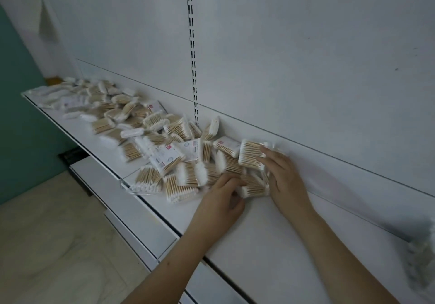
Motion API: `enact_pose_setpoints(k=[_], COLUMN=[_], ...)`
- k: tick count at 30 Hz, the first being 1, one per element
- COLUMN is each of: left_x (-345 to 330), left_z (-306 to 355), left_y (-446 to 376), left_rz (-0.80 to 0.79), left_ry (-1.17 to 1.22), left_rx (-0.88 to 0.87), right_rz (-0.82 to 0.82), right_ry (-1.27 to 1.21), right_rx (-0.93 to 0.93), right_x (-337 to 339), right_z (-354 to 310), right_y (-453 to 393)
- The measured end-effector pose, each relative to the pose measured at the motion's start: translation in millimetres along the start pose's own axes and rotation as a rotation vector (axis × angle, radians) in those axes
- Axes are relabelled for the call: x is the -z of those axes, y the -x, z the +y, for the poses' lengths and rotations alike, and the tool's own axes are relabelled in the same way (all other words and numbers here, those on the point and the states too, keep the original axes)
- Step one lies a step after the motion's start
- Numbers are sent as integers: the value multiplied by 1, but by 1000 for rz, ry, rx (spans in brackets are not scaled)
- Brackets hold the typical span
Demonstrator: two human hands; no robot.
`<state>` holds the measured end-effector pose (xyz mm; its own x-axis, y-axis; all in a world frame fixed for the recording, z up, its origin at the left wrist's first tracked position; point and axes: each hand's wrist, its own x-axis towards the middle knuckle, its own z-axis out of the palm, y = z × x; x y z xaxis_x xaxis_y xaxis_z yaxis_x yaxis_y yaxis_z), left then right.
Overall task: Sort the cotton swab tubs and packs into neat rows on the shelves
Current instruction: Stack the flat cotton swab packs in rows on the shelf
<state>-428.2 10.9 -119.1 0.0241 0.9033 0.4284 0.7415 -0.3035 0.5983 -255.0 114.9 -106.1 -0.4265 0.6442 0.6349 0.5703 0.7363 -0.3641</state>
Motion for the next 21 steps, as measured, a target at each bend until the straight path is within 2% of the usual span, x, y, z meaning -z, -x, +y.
enact_pose_setpoints(k=[6,12,14,18,21], left_x=[7,12,13,14,14], left_z=[11,14,15,17,16], left_y=[3,3,3,5,6], left_rz=[135,225,219,212,210], left_ry=[-4,123,126,131,109], left_rx=[-40,95,90,79,97], right_rz=[64,-77,-60,15,95], right_ry=[14,160,171,97,-54], right_rx=[-4,27,34,16,-44], right_x=[6,0,-1,1,7], right_z=[2,3,5,8,3], right_y=[-4,0,-1,-2,0])
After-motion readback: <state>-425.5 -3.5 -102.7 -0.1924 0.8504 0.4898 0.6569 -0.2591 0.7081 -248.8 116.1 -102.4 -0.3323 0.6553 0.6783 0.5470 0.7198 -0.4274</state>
